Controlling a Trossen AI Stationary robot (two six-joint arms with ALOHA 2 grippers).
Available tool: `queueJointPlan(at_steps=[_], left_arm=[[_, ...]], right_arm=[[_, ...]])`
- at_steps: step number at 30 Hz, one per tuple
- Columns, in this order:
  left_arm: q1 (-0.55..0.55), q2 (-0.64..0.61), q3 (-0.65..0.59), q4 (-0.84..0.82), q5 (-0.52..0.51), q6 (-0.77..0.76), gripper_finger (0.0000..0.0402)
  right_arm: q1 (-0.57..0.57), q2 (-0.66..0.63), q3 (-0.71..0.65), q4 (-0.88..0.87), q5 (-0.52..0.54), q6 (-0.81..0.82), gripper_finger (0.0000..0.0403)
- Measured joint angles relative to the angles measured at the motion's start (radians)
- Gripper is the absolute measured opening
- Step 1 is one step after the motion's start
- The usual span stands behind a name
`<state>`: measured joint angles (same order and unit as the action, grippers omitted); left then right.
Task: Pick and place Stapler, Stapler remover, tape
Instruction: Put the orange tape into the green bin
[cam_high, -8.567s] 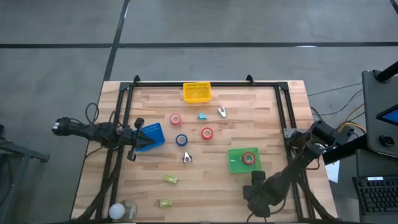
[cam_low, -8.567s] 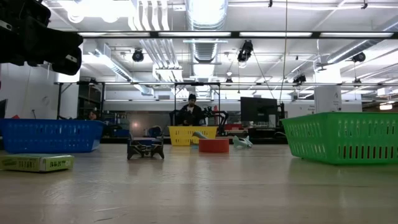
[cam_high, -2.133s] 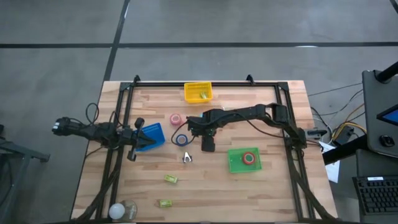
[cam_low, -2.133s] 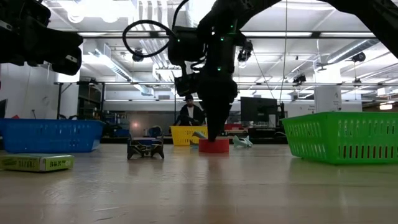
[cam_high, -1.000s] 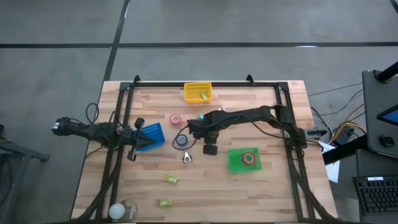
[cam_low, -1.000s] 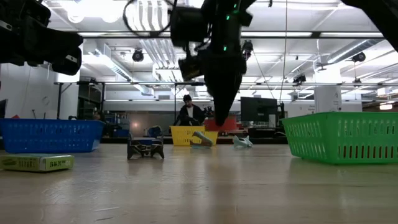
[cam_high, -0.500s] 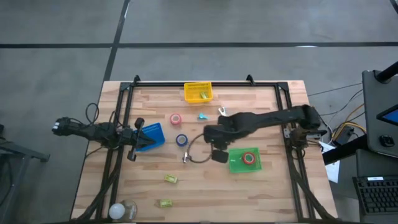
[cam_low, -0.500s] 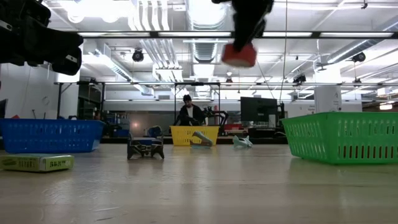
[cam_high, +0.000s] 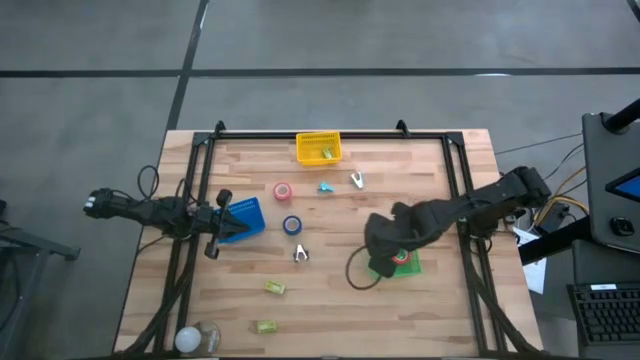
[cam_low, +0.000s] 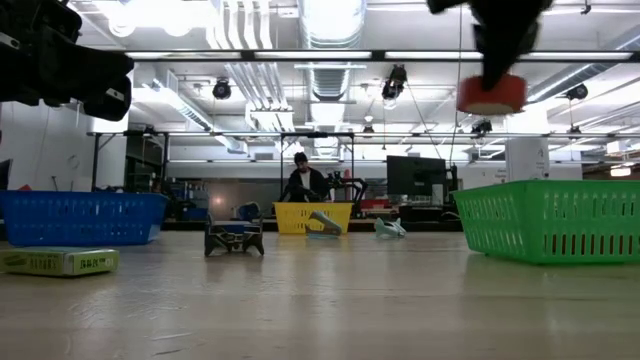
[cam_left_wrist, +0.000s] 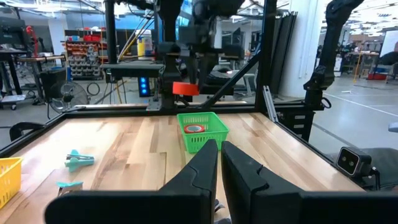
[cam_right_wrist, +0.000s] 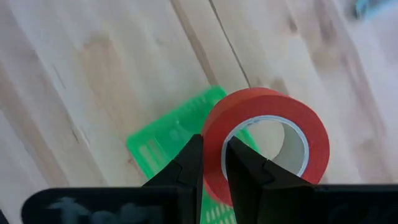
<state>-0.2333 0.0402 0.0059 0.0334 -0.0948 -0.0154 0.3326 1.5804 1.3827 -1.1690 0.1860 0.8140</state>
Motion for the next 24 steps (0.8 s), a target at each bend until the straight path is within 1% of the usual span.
queueJointPlan(at_steps=[4, 7, 13, 16, 24], left_arm=[[0.000, 0.000, 0.000, 0.000, 0.000, 0.000, 0.0026], [0.000, 0.000, 0.000, 0.000, 0.000, 0.000, 0.0026], [0.000, 0.000, 0.000, 0.000, 0.000, 0.000, 0.0026], [0.000, 0.000, 0.000, 0.000, 0.000, 0.000, 0.0026], [0.000, 0.000, 0.000, 0.000, 0.000, 0.000, 0.0026]], right_arm=[[0.037, -0.037, -0.102, 0.011, -0.001, 0.123, 0.0047], [0.056, -0.056, -0.165, 0.049, -0.007, 0.178, 0.0047], [0.073, -0.059, -0.259, 0.160, -0.040, 0.230, 0.0047], [0.080, -0.058, -0.309, 0.198, -0.078, 0.262, 0.0047], [0.084, -0.058, -0.401, 0.296, -0.087, 0.309, 0.0047]])
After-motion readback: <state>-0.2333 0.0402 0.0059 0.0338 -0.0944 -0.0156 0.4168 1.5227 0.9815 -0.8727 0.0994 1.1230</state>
